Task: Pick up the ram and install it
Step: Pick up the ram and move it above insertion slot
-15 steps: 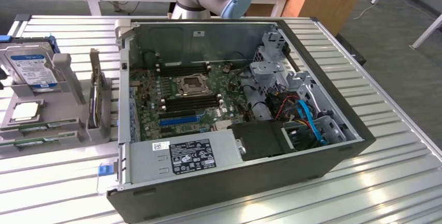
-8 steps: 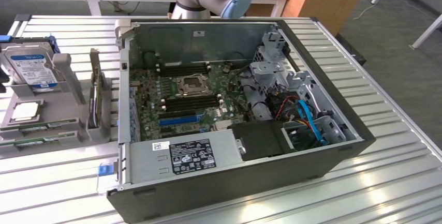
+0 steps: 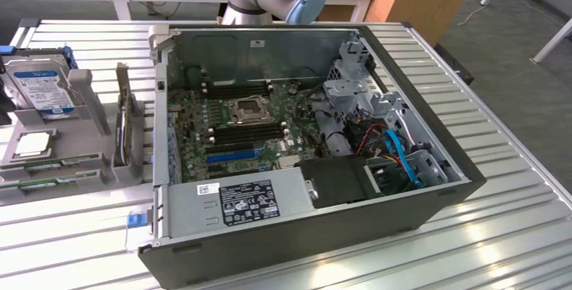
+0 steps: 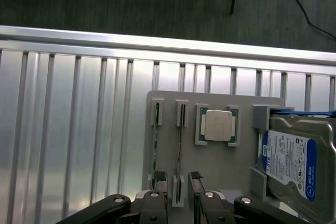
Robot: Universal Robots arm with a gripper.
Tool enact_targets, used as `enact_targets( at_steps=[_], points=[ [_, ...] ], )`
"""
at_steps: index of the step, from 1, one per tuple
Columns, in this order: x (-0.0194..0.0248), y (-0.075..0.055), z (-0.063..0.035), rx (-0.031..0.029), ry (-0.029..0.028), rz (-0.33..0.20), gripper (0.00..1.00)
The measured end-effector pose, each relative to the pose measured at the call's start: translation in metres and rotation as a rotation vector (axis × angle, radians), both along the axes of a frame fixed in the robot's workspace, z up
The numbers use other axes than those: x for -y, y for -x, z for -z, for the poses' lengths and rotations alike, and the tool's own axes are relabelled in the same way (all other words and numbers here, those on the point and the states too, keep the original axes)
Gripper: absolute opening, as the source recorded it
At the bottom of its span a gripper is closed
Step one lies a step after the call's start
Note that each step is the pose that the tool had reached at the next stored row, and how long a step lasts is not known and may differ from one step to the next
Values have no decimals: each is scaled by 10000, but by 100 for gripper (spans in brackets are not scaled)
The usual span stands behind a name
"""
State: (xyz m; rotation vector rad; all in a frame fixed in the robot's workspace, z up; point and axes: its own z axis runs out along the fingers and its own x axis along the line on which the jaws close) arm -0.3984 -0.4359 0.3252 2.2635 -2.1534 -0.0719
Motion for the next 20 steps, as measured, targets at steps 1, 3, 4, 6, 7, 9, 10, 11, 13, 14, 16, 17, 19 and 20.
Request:
enact_targets(
  at_steps=[1, 3, 4, 6, 7, 9, 10, 11, 13, 14, 16, 17, 19, 20],
  points=[
    [0, 0, 10, 0, 1, 0, 29],
    [0, 0, 31, 0, 0, 0, 29],
    [0, 0, 41, -1, 0, 0, 29],
    [0, 0, 62, -1, 0, 0, 29],
    [0, 0, 73, 0, 0, 0, 29],
    [0, 0, 93, 0, 0, 0, 29],
    [0, 0, 103, 0, 0, 0, 29],
    [0, 0, 112, 0, 0, 0, 29],
    [0, 0, 132, 0, 0, 1, 29],
    [0, 0, 141, 0, 0, 0, 29],
    [0, 0, 159, -1, 0, 0, 29],
    [0, 0, 168, 0, 0, 0, 29],
    [0, 0, 186, -1, 0, 0, 29],
    [0, 0, 194, 0, 0, 0, 29]
  ],
)
